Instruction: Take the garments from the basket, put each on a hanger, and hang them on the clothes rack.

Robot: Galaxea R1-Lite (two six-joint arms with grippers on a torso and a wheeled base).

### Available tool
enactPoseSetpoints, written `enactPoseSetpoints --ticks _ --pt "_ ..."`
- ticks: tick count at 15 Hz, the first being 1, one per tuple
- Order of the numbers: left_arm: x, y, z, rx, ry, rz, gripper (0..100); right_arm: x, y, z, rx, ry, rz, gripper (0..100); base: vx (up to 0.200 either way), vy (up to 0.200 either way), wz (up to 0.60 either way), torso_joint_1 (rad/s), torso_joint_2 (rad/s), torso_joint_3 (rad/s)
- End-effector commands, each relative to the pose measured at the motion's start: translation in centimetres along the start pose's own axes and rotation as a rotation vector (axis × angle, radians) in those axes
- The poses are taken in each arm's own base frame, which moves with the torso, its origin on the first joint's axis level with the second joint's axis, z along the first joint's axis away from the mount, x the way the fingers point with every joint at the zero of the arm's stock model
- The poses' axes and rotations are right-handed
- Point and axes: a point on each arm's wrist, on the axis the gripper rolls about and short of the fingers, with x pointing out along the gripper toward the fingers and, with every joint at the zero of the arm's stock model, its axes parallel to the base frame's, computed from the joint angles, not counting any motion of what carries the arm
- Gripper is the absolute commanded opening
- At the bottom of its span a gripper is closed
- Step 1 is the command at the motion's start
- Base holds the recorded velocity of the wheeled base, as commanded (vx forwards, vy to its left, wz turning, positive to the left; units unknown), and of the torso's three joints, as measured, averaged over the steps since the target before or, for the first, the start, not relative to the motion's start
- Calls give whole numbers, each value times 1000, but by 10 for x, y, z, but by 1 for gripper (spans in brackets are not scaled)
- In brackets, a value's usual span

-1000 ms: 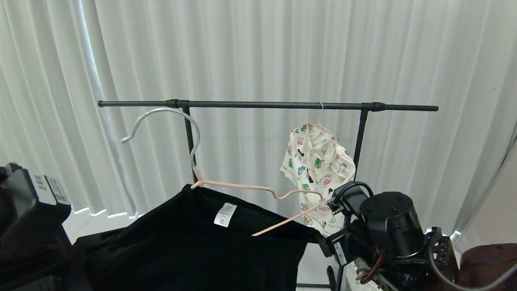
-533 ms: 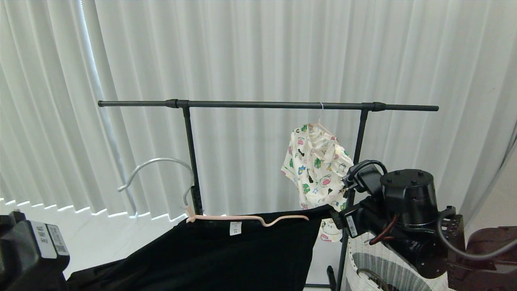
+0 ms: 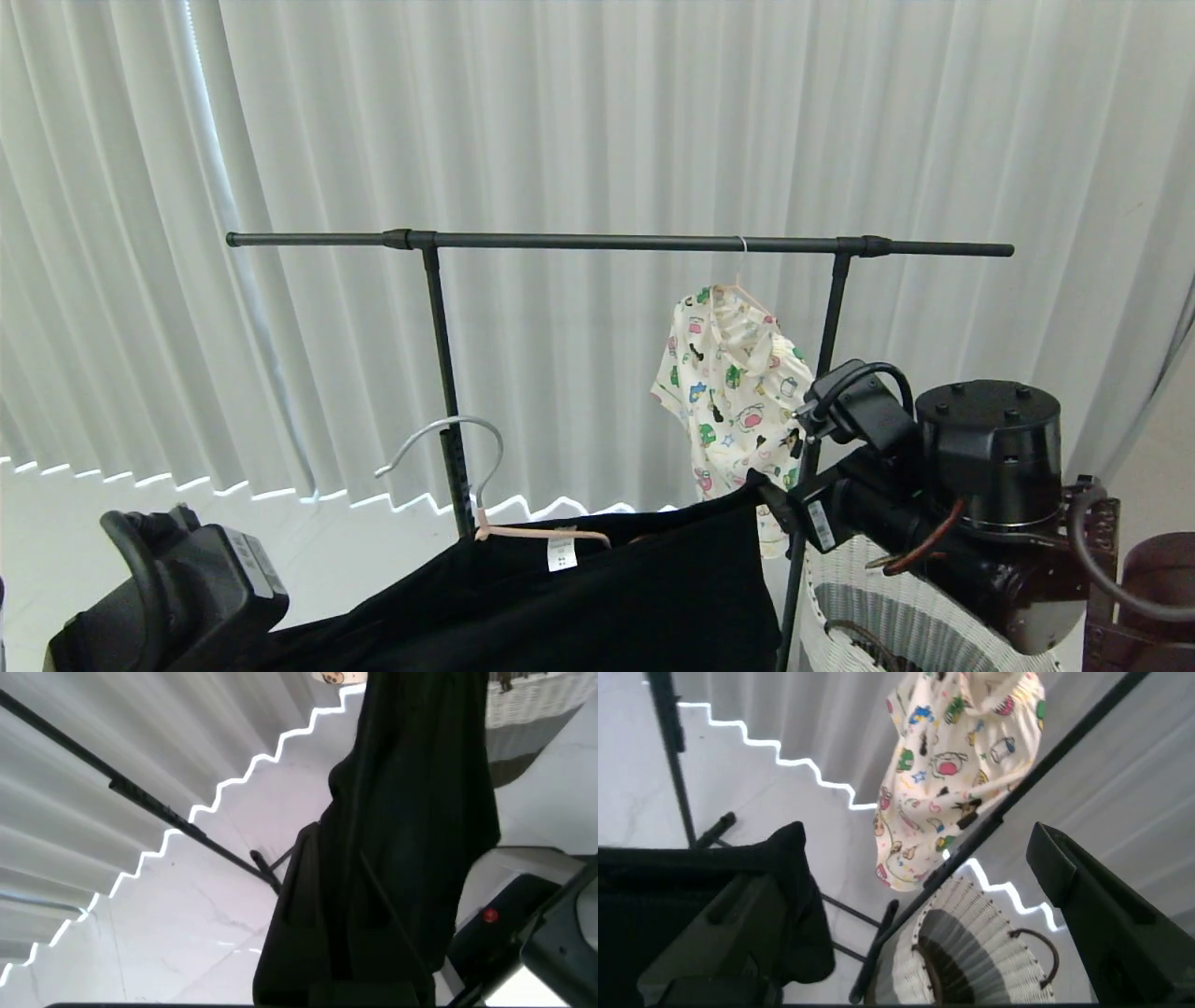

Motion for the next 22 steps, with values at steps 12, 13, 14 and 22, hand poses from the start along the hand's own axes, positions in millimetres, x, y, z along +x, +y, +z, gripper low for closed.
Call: enactPoseSetpoints --ticks 12,13,14,22 --pt "8 7 5 -30 -2 47 0 -68 82 -5 -159 -96 524 100 0 0 0 0 0 0" --pt "7 6 4 -26 -10 36 0 -68 81 -5 -173 -101 524 100 0 0 0 0 0 0" --pt "1 -1 1 3 -44 -33 0 -68 81 -3 -176 -107 527 100 0 0 0 0 0 0" --pt "-19 -12 -14 137 -186 -266 0 -85 77 27 -276 -74 888 100 0 0 0 0 0 0"
